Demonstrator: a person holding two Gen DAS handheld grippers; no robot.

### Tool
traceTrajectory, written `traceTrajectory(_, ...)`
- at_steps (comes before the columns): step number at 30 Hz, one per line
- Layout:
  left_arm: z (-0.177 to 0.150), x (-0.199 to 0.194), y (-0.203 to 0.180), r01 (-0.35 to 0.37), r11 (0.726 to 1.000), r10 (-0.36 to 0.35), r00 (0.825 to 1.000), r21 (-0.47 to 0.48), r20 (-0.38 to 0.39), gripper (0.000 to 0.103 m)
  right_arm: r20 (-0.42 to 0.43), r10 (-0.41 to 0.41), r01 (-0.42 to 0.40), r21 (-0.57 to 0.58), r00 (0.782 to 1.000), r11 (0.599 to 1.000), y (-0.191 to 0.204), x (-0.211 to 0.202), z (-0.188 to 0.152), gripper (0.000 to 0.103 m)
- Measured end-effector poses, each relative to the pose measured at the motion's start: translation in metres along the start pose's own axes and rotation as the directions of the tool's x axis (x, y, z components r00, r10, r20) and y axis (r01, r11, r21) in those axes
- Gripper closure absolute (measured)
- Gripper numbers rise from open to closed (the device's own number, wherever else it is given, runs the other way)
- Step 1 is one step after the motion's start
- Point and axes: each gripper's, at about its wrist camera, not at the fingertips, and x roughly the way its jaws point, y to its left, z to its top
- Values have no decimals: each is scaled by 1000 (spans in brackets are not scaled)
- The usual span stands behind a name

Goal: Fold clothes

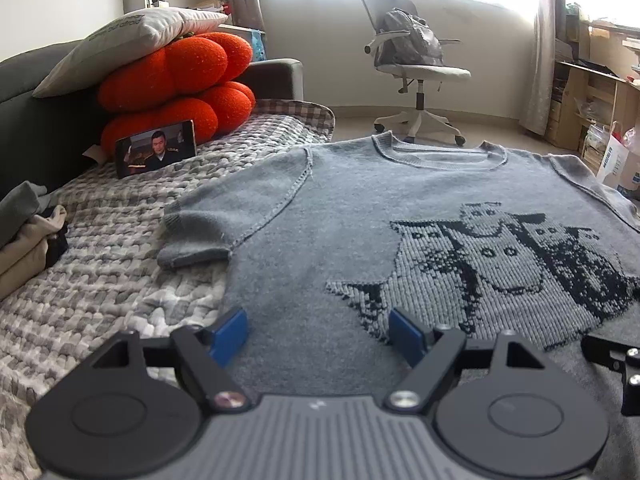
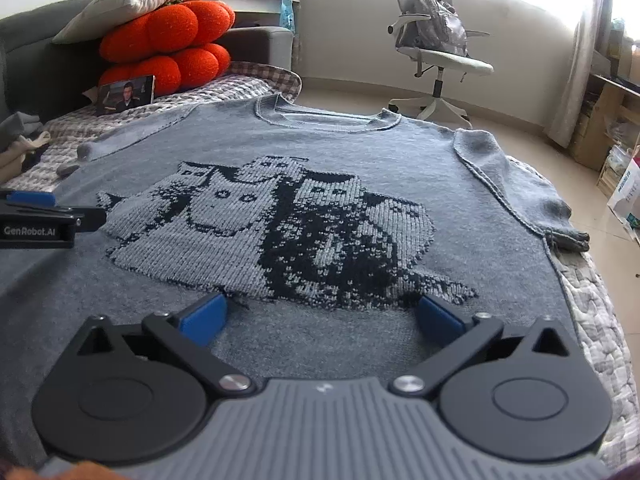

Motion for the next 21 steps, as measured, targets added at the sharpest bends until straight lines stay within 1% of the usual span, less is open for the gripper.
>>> traceTrajectory(4, 3, -4, 9, -8, 1000, 7, 1000, 10, 8, 23, 13, 3, -3, 6, 1000, 1000, 1, 0, 0, 0)
traceTrajectory(8, 9, -7, 29, -20, 1000, 20, 1000, -16, 17, 23, 25, 1, -2, 7, 1000, 1000, 6, 0, 2, 0)
traceTrajectory(14, 12, -6, 64, -57, 997, 57, 998, -44, 0, 23, 28, 17, -17, -2, 999, 1000, 23, -2, 5, 0)
traceTrajectory(18, 12, -7, 95, -66, 992, 65, 998, -107, -15, 23, 39, 30, -28, -49, 999, 998, 44, -7, 5, 0)
traceTrajectory(21, 15, -4, 120, -64, 981, 58, 998, -183, -36, 23, 36, 94, -91, -80, 995, 993, 61, -10, 8, 0)
